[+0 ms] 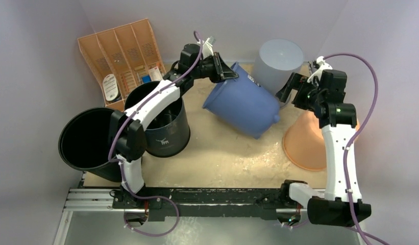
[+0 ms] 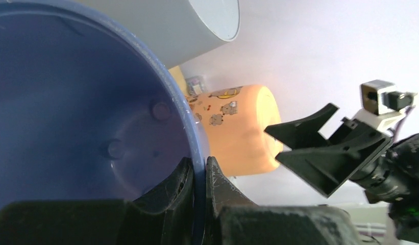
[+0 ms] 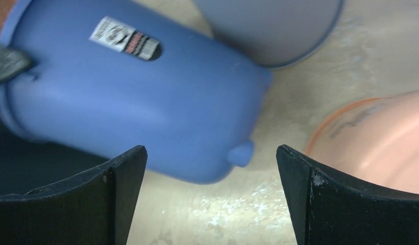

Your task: Turn the large container upside down

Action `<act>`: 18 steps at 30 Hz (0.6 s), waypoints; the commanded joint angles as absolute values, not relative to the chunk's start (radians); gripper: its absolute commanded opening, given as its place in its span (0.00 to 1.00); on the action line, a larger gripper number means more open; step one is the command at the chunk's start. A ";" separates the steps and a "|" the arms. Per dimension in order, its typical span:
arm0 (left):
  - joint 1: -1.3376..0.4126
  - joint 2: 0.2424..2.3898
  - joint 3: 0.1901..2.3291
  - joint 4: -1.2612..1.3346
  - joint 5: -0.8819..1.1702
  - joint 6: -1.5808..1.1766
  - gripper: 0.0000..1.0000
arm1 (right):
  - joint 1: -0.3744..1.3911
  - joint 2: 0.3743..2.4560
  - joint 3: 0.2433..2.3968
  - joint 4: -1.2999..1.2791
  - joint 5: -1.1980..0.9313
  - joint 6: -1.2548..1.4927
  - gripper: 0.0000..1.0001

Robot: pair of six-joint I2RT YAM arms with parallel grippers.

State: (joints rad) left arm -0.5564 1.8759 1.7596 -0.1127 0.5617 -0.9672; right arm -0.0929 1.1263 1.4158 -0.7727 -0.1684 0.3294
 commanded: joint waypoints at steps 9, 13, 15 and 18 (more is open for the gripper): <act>-0.451 1.993 1.734 0.220 0.898 -1.218 0.00 | -0.106 1.016 1.109 -0.569 -0.514 0.354 1.00; -0.408 2.005 1.727 0.154 0.924 -1.145 0.00 | -0.105 0.999 1.080 -0.573 -0.453 0.362 1.00; -0.395 2.016 1.749 0.059 0.914 -1.064 0.13 | -0.106 0.992 1.071 -0.569 -0.442 0.369 1.00; -0.386 2.036 1.791 -0.098 0.874 -0.952 0.35 | -0.105 0.991 1.042 -0.556 -0.441 0.382 1.00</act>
